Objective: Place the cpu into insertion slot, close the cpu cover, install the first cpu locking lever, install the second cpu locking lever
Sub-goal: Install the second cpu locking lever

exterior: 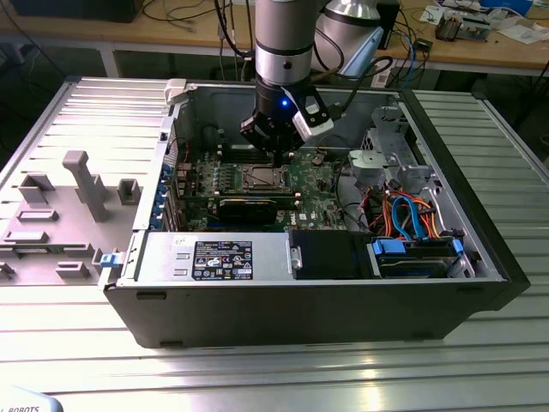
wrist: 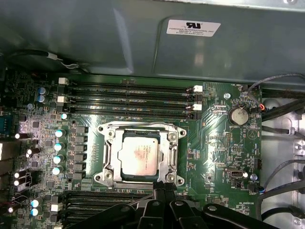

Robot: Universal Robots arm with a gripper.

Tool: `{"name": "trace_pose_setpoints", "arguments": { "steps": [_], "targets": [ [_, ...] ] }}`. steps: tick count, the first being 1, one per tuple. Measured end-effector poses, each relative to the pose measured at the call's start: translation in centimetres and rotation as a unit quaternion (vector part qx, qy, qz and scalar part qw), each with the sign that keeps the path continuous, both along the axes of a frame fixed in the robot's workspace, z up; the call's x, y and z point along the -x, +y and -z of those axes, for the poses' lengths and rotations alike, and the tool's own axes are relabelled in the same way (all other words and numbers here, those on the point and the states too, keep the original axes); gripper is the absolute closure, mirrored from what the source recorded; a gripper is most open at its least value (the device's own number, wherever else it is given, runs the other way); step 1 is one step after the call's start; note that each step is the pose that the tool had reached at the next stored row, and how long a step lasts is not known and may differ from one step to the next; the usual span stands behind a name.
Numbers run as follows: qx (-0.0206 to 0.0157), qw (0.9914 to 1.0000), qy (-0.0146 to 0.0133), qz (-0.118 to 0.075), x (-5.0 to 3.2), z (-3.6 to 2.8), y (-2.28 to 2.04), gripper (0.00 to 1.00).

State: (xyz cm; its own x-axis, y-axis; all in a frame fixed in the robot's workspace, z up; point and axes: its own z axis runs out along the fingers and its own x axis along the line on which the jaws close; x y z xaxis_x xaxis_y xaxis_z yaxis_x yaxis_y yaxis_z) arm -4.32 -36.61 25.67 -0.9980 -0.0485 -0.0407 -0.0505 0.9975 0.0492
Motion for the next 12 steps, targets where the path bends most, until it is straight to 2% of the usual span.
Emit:
{"name": "trace_pose_setpoints", "arguments": {
  "steps": [4, 5, 6, 7, 9, 10, 12],
  "targets": [
    [0.0, 1.0, 0.0, 0.0, 0.0, 0.0, 0.0, 0.89],
    [-0.0009, 1.0, 0.0017, 0.0, -0.04, 0.0, -0.02, 0.89],
    [-0.001, 0.99993, 0.0115, 0.0, -0.04, -0.01, -0.02, 0.89],
    [-0.001, 0.99987, 0.0159, 0.0, -0.04, -0.01, -0.06, 0.89],
    [-0.0011, 0.99982, 0.0189, 0.0, -0.04, 0.0, -0.68, 0.89],
    [-0.0011, 0.99976, 0.022, 0.0, -0.04, 0.06, -1.06, 0.89],
    [-0.0021, 0.99968, 0.0252, 0.0, -0.05, 0.15, -1.55, 0.89]
  ]
}}
